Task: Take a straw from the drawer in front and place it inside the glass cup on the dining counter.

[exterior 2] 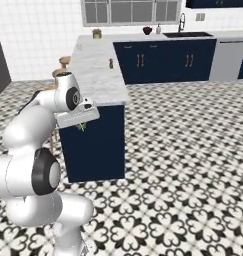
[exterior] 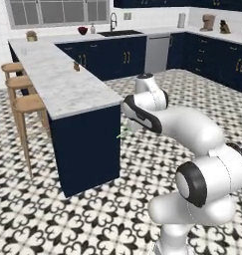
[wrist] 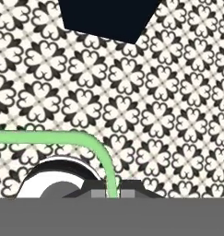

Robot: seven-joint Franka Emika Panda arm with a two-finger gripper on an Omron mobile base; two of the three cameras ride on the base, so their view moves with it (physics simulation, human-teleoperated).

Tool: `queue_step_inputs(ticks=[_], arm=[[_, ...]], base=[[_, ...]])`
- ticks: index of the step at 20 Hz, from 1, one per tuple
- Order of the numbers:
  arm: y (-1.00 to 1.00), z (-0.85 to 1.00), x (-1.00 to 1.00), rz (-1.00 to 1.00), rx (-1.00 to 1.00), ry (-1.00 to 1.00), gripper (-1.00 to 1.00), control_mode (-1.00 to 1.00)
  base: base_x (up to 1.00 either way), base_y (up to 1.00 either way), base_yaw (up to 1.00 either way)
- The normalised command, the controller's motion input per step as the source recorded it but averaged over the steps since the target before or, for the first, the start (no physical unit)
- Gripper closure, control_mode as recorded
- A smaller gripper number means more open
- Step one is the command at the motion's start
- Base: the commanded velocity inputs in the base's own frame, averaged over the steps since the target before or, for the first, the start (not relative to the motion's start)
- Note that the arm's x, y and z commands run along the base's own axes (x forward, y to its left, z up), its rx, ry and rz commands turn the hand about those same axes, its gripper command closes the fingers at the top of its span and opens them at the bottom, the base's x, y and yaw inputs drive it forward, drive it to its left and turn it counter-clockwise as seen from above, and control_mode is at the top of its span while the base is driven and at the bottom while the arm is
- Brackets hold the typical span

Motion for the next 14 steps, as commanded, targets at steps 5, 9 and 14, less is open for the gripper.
queue_step_inputs(ticks=[5, 9, 14], arm=[[0.00, 0.00, 0.00, 0.00, 0.00, 0.00, 1.00, 1.00], [0.00, 0.00, 0.00, 0.00, 0.00, 0.00, 1.00, 1.00], [0.00, 0.00, 0.00, 0.00, 0.00, 0.00, 1.00, 1.00]], base=[[0.11, 1.00, -0.31], [0.18, 1.00, -0.31], [0.18, 1.00, -0.30]])
